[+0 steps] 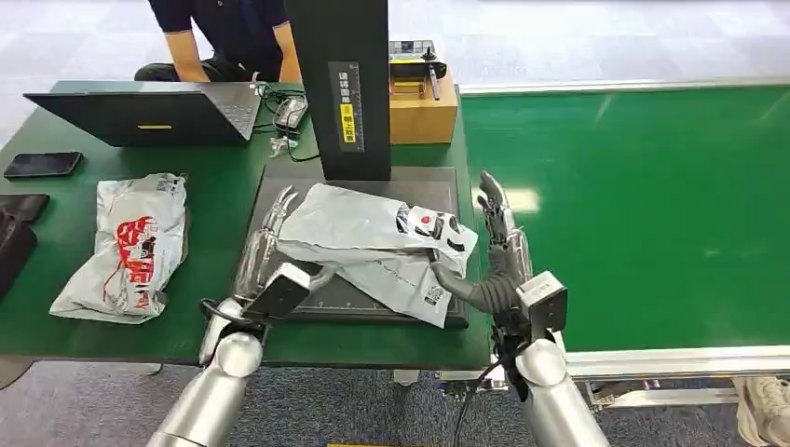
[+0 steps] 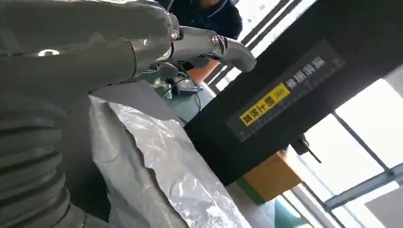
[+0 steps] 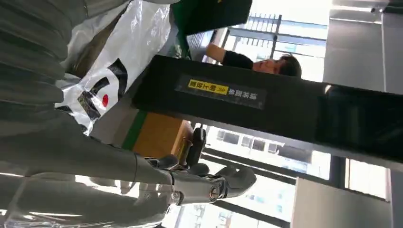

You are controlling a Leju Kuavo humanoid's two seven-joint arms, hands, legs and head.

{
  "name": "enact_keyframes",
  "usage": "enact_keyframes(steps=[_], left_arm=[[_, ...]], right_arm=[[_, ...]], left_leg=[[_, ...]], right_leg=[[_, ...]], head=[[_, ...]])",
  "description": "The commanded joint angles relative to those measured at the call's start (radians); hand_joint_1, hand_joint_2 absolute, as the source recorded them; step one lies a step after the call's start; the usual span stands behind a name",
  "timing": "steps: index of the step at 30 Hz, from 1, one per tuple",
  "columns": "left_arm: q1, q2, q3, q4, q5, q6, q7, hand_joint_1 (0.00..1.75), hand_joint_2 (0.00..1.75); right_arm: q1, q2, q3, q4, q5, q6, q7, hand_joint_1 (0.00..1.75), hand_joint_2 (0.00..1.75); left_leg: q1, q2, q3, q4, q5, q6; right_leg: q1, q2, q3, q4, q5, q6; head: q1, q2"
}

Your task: Moved the parcel from conveyor to table for the left to box.

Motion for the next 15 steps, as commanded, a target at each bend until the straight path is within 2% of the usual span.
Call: enact_keyframes(steps=[1,15], left_arm=[[-0.119,0.072,-0.144,0.085,-0.145,-0.009,0.038,0.00,1.75],[-0.271,0.076,-0.254,0.269,-0.215,-0.166,0.072,0.00,1.75]], right_arm=[[0.044,0.011,-0.065,-0.066,0.007,0.014,0.003,0.00,1.75],[0.066,0.009,-0.083,-0.083,0.013,0.019,0.013,0.00,1.75]], left_leg=[[0.001,-0.004,0.002,-0.001,0.000,-0.002],[0.001,-0.003,0.001,0.000,0.000,-0.002]], right_leg=[[0.000,-0.004,0.003,-0.001,-0.001,0.001],[0.000,-0.002,0.002,-0.001,-0.001,0.001]], head=[[0.000,0.000],[0.000,0.000]])
